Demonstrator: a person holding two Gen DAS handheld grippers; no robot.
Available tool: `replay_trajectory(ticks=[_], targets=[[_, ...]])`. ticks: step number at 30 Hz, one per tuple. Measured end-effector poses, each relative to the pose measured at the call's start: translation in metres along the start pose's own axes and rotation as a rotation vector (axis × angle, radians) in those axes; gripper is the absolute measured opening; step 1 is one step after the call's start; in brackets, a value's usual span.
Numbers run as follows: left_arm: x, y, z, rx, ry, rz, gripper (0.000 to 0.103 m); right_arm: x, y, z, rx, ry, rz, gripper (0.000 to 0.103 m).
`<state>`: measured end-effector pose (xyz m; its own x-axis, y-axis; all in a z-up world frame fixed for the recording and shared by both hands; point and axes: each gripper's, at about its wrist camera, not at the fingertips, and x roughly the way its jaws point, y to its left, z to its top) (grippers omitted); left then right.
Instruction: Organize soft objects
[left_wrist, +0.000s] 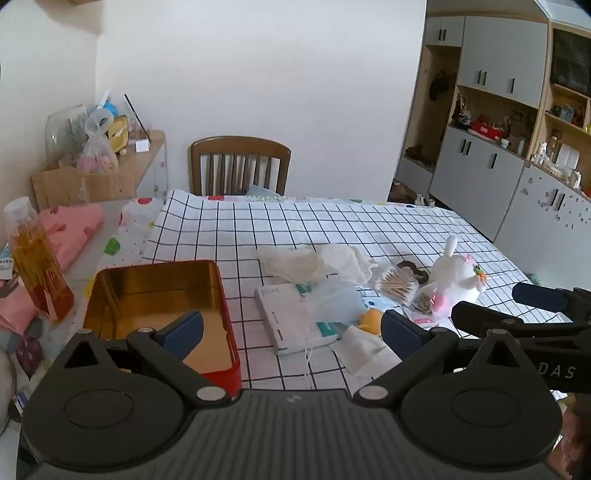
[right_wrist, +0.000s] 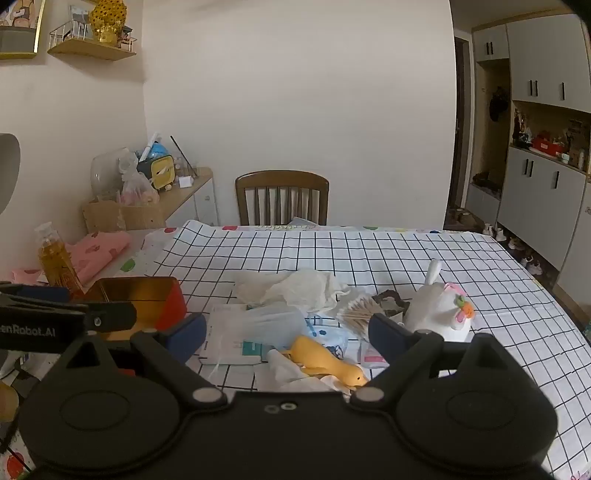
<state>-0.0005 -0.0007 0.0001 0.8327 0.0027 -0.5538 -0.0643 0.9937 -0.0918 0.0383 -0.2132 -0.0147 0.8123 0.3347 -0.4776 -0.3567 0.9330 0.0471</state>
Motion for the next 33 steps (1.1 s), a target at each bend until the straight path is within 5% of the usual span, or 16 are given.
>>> replay_trajectory(ticks=[2,33], targets=[[0.001,0.001,0.002,-0.03,0.043,-0.015,0.103,0.0,0.0,0.0,0.004,-0.01,0.009,0.094],[-0.008,0.007,0.0,-0.008,-0.01,-0.034,0.103,-0.016,0.005,0.002,0.029,-0.032,-0.01,0.095]])
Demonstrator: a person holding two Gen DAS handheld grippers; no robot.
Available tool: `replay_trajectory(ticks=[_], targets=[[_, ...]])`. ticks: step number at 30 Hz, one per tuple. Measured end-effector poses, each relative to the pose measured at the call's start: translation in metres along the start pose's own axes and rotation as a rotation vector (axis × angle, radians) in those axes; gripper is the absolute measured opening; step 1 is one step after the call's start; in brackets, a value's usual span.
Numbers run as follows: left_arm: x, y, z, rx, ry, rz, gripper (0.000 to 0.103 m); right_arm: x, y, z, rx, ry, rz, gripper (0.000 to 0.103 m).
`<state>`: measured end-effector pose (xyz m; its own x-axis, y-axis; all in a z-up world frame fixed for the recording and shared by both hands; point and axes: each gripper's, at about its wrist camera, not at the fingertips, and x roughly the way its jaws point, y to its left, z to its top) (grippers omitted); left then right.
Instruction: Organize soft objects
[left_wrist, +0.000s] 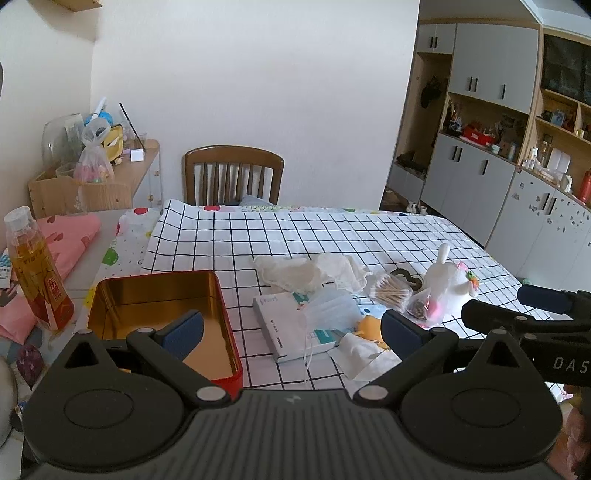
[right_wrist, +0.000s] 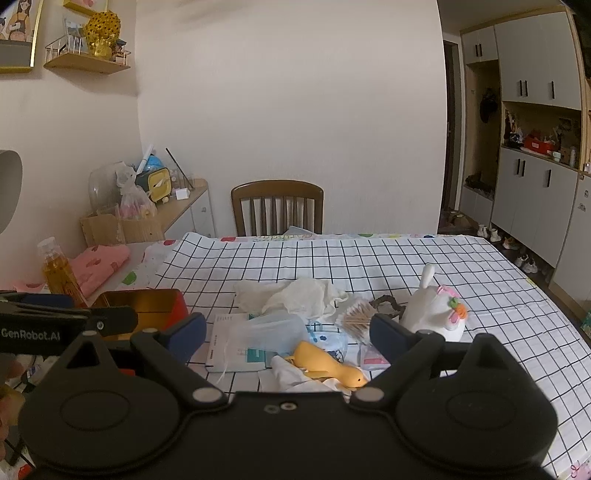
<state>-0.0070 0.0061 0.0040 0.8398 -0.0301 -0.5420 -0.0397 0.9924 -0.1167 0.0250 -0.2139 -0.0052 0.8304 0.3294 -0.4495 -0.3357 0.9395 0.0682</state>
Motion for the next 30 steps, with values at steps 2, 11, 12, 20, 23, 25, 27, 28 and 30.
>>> replay_trajectory(ticks=[2,11,12,20,23,25,27,28,30], targets=[[0.0,0.0,0.001,0.001,0.0,-0.001,0.103,-0.001,-0.001,0.0,0.001,-0.002,0.001,0.095],[0.001,-0.002,0.0,0.006,0.003,-0.005,0.103,-0.002,-0.005,0.003,0.014,-0.01,0.014,0.096],[0.001,-0.003,0.0,0.006,0.003,-0.004,0.103,-0.003,-0.005,0.004,0.014,-0.012,0.015,0.096],[0.002,-0.006,0.003,0.0,0.0,-0.009,0.103,-0.007,-0.008,0.005,0.013,-0.017,0.01,0.096],[0.002,-0.01,0.004,0.001,-0.003,-0.013,0.103,-0.009,-0.011,0.004,0.02,-0.017,0.011,0.096],[0.001,-0.013,0.004,0.003,-0.007,-0.016,0.103,-0.01,-0.013,0.004,0.021,-0.02,0.009,0.096],[0.0,-0.015,0.004,0.006,-0.014,-0.02,0.103,-0.012,-0.015,0.004,0.023,-0.024,0.007,0.096],[0.0,-0.017,0.004,0.009,-0.018,-0.021,0.103,-0.012,-0.016,0.004,0.024,-0.027,0.007,0.096],[-0.002,-0.019,0.005,0.013,-0.029,-0.021,0.103,-0.015,-0.018,0.004,0.028,-0.033,0.009,0.096]])
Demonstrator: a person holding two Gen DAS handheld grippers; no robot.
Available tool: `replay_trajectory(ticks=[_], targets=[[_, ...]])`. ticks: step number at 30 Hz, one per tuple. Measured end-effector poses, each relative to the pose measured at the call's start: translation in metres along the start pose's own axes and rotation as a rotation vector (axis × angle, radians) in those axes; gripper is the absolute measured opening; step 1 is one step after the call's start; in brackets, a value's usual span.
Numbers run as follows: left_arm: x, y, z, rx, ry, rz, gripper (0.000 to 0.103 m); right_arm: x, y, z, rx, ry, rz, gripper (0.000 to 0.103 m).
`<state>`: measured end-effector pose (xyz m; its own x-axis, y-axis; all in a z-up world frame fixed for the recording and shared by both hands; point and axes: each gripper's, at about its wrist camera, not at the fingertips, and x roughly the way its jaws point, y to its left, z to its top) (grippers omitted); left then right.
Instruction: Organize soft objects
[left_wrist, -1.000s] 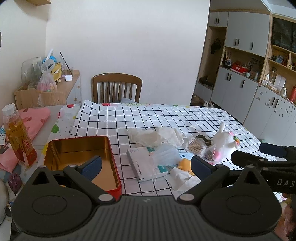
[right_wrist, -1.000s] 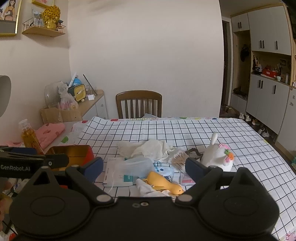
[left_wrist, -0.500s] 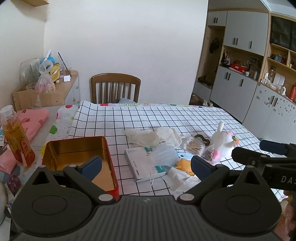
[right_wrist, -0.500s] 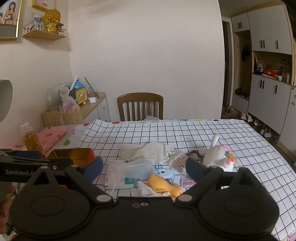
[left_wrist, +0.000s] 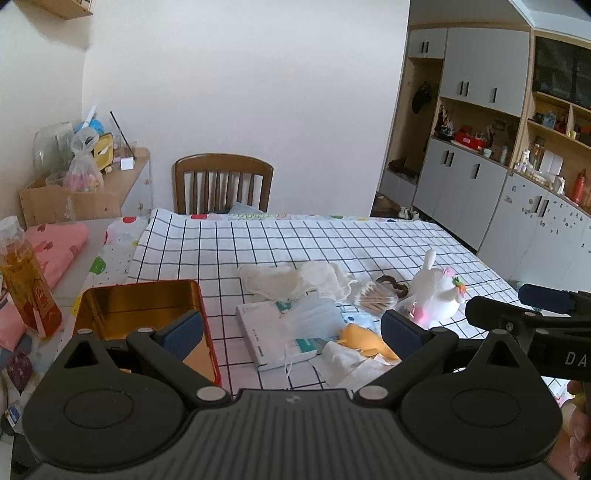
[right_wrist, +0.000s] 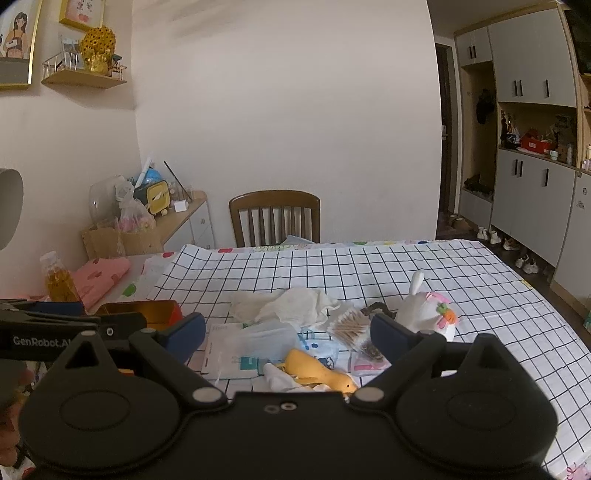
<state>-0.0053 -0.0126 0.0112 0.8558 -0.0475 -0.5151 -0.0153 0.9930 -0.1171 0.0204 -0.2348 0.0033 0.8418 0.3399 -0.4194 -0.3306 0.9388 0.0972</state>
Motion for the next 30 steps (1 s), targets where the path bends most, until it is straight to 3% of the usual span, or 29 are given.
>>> replay_trajectory(ticks=[30], targets=[[-0.013,-0.01,-0.007,0.051,-0.012,0.055,0.103,-0.012,0.002,-0.004,-0.012,-0.018,-0.025,0.095]])
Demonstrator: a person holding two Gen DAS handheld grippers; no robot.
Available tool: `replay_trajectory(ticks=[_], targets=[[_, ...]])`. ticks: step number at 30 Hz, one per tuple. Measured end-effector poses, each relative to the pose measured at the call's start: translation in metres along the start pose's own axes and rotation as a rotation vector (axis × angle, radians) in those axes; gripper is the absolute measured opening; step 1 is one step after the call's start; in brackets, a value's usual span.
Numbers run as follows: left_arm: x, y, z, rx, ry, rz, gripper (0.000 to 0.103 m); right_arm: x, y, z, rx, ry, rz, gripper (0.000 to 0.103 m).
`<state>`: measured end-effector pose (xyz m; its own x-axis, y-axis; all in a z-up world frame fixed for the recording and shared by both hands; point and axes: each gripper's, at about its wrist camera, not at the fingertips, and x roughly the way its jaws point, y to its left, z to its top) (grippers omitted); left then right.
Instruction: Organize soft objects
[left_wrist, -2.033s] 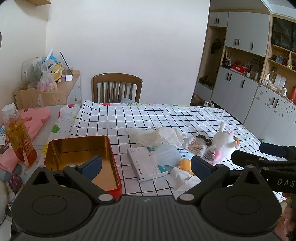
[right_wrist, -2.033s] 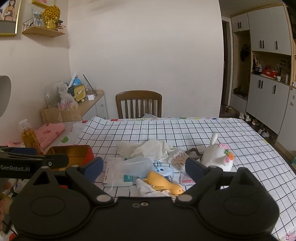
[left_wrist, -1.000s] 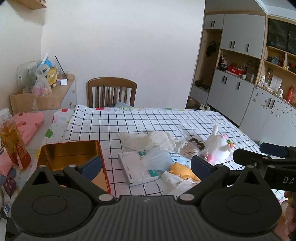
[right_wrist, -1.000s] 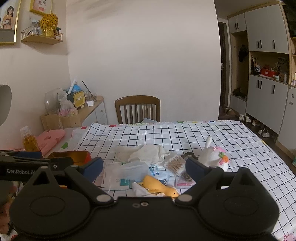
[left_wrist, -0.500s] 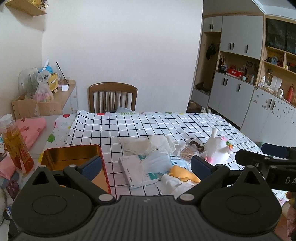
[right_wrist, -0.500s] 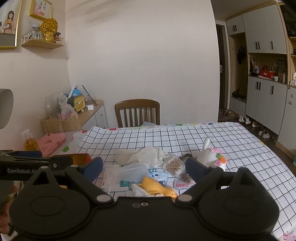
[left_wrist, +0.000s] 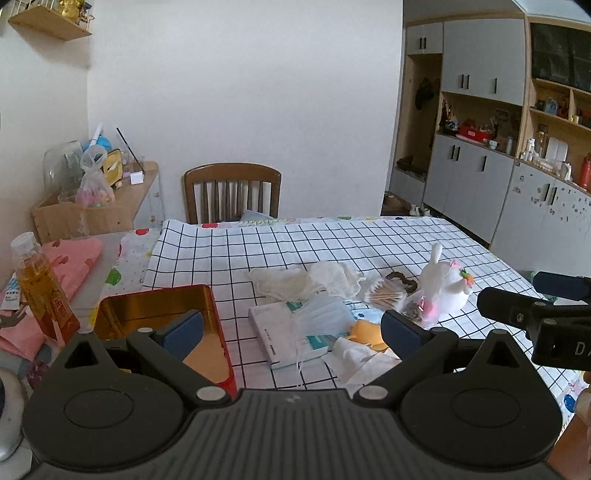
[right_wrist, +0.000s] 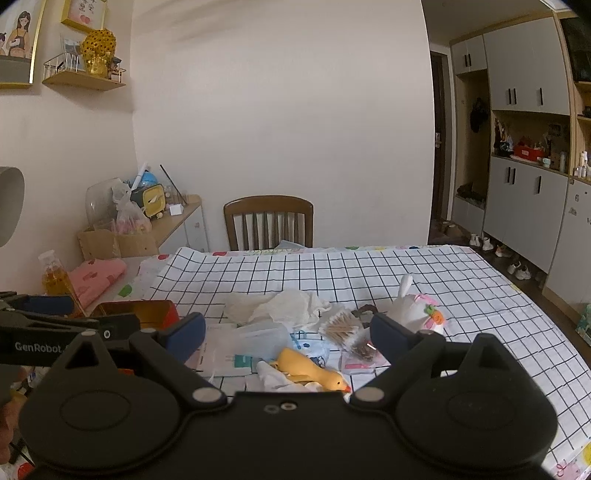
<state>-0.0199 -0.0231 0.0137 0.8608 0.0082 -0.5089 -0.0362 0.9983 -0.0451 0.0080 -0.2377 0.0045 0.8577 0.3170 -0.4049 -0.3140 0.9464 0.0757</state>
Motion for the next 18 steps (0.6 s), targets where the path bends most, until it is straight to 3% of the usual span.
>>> replay_trajectory(ticks=[18], targets=[[0.019,-0.003,0.0,-0.026,0.038,0.032,0.103,0.019,-0.012,-0.001,-0.019,0.037,0.026,0.094]])
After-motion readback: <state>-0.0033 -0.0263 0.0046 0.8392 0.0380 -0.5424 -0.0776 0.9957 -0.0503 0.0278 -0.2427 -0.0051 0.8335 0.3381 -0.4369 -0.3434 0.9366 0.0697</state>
